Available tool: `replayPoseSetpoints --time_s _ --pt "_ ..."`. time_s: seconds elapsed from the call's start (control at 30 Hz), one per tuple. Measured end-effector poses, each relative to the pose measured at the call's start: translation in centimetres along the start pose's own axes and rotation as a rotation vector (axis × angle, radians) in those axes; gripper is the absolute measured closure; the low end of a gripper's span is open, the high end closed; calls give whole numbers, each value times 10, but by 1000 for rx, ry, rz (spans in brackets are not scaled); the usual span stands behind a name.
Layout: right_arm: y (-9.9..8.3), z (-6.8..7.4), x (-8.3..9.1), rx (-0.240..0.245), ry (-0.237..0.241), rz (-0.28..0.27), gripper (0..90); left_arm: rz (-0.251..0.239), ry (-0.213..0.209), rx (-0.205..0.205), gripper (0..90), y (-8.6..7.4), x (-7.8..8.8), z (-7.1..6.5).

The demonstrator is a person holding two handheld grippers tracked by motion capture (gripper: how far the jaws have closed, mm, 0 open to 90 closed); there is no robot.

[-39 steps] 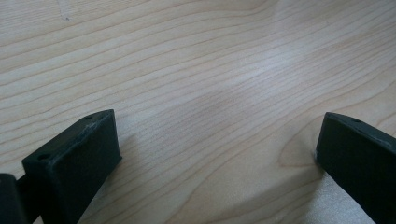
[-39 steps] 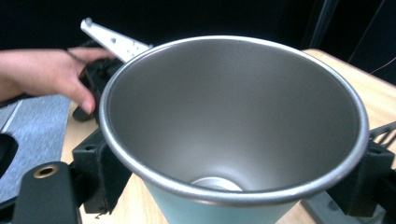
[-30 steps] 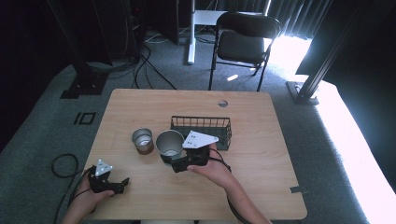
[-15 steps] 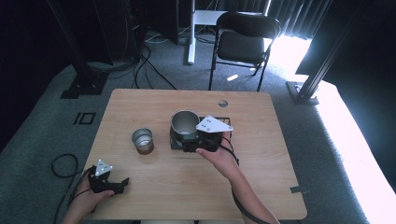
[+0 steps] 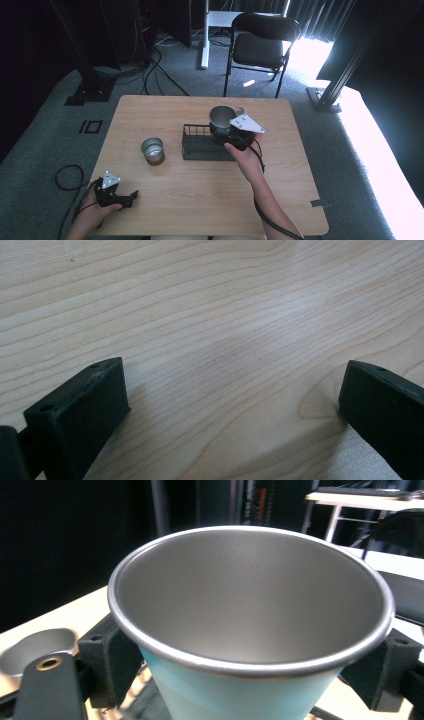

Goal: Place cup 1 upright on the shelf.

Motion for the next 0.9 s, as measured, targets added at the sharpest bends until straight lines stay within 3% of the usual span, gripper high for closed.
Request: replayPoseSetpoints --time_s 0.03,0.1,0.27,0.53,0.9 --pt "0 0 0 0 0 0 143 0 0 0 5 0 0 0" --pt "-6 -12 0 7 -48 6 143 0 -1 0 5 0 0 0" --pt "-20 -26 0 -30 -75 31 144 0 0 0 5 0 0 0" --pt "-45 -36 -3 -64 -100 78 143 0 0 0 5 0 0 0" --pt "-68 -46 -9 -107 -121 104 143 0 -1 0 5 0 0 0"
Point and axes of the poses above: each handheld gripper's, and its own axes: x roughly backward along the jaws, y roughly out of its top, z roughly to its left, the point moved 7 cm from there along -x, roughly forward along the jaws, and after that the axes turned 13 degrees about y, right-handed, at the moved point
